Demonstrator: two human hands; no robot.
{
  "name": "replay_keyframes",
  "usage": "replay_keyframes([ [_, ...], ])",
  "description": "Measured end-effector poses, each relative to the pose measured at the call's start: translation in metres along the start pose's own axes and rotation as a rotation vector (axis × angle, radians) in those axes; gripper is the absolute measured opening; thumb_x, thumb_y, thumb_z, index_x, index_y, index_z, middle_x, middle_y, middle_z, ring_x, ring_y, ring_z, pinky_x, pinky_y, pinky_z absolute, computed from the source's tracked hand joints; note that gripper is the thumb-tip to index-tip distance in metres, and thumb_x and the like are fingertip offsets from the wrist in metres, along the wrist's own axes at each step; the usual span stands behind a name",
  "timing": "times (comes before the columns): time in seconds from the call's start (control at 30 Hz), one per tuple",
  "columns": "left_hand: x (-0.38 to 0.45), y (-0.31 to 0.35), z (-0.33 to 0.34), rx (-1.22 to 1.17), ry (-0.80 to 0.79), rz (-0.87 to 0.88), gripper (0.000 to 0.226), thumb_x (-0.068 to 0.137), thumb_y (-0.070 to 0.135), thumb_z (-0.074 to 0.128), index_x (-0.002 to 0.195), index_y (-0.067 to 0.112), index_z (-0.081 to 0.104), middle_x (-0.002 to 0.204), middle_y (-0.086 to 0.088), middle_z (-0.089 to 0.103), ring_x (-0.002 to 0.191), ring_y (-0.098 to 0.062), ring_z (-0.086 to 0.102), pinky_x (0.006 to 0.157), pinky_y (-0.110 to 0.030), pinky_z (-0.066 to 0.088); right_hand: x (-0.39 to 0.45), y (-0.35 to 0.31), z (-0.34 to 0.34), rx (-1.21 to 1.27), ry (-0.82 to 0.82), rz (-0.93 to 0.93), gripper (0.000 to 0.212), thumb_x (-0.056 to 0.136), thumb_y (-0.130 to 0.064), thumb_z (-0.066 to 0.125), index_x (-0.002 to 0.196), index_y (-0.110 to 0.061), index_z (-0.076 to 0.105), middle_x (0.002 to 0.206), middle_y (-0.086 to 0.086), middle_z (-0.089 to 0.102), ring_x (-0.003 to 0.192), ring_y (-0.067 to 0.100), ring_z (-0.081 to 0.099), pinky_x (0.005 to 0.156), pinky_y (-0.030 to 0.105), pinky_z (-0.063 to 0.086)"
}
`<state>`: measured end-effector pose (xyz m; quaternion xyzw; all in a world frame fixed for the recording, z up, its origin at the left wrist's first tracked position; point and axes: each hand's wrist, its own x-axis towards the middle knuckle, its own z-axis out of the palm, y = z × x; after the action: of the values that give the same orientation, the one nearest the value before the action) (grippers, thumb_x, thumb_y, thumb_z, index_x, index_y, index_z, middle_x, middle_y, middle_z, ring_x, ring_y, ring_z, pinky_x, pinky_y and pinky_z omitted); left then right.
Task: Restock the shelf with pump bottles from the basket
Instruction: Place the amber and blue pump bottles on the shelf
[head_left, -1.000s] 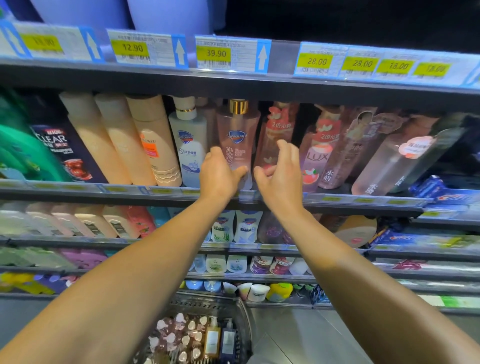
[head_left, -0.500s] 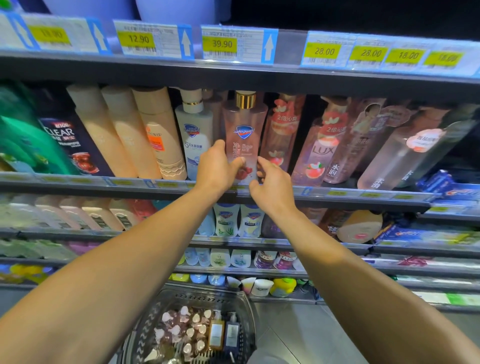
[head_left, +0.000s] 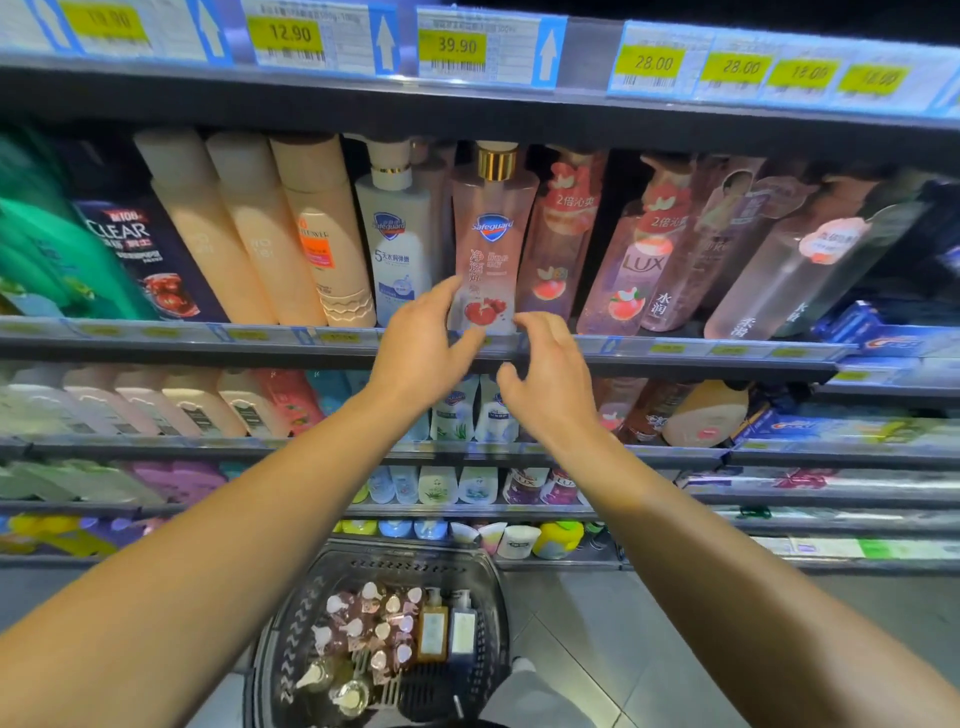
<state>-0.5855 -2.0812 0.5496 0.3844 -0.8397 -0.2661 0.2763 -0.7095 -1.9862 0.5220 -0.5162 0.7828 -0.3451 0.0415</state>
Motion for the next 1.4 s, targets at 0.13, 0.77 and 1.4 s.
replay_keyframes([
  [0.13,-0.052,-0.036,-0.006,0.145,-0.041,0.113,0.063,0.091,0.030,0.065,0.146,0.012,0.042,0.143,-0.009,0.052,0.133,-0.029,0.043,0.109,-0.034,0.031,-0.048,0.002,0.017,-0.099,-0.138,-0.026,0.055,0.087,-0.019,0.060,0.139,-0.012,0.044,0.142,0.005,0.044,0.131,0.024,0.037,0.105,0.036,0.035],
  [0.77,-0.277,-0.212,0.091,0.367,-0.565,-0.114,0.063,0.087,0.029,0.069,0.141,0.004,0.049,0.143,-0.020,0.050,0.130,-0.041,0.047,0.112,-0.046,0.032,-0.239,0.093,0.174,-0.187,-0.740,0.129,0.060,0.085,-0.029,0.056,0.140,-0.008,0.045,0.136,0.012,0.052,0.125,0.033,0.046,0.104,0.034,0.037],
  [1.4,-0.365,-0.452,0.275,0.435,-0.739,-0.276,0.057,0.089,0.037,0.056,0.139,0.010,0.049,0.136,-0.014,0.056,0.122,-0.035,0.053,0.105,-0.043,0.043,-0.329,0.233,0.452,-0.202,-0.885,0.392,0.052,0.089,-0.029,0.062,0.136,-0.014,0.046,0.129,0.010,0.053,0.118,0.028,0.052,0.093,0.034,0.046],
])
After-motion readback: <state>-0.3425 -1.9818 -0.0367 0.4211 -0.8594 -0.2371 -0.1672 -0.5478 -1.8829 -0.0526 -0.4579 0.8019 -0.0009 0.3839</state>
